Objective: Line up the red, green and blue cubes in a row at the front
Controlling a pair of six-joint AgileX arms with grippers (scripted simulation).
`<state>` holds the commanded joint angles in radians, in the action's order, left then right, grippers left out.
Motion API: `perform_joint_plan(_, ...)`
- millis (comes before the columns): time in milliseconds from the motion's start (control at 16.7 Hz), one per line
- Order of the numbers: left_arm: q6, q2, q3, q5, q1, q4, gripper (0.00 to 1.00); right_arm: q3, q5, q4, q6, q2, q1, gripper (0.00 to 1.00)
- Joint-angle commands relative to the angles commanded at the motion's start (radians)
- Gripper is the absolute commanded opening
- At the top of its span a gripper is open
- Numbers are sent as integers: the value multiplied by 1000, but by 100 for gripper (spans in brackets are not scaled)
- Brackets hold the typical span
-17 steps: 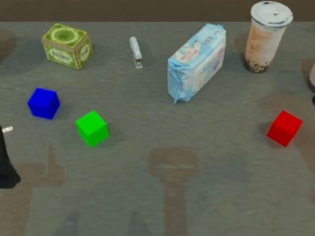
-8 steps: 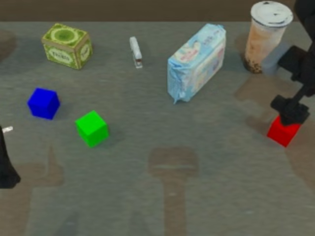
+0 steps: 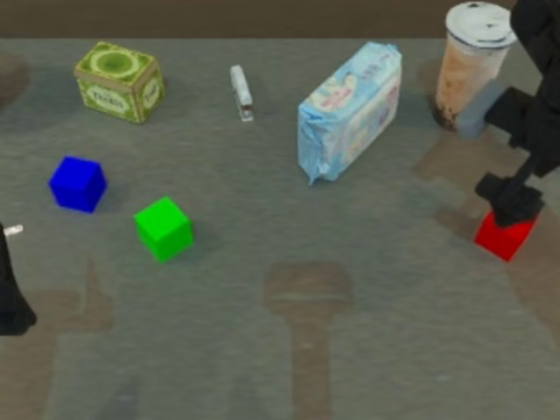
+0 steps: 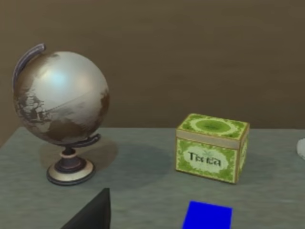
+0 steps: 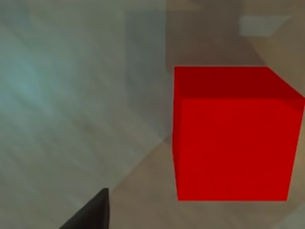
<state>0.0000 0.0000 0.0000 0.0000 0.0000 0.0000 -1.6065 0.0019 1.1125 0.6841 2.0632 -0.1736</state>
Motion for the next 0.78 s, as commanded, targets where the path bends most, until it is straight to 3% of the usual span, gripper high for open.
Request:
perform_joint_plan(180,0,0,0,0,0,0,100,30,0,-40,2,16,-4,100)
perform_joint_plan(540,0,0,0,0,0,0,100,164,1,-283,-2,113,-7,100)
perform_joint_plan(780,0,0,0,0,0,0,100,180,1,-306,-2,128,-7,100)
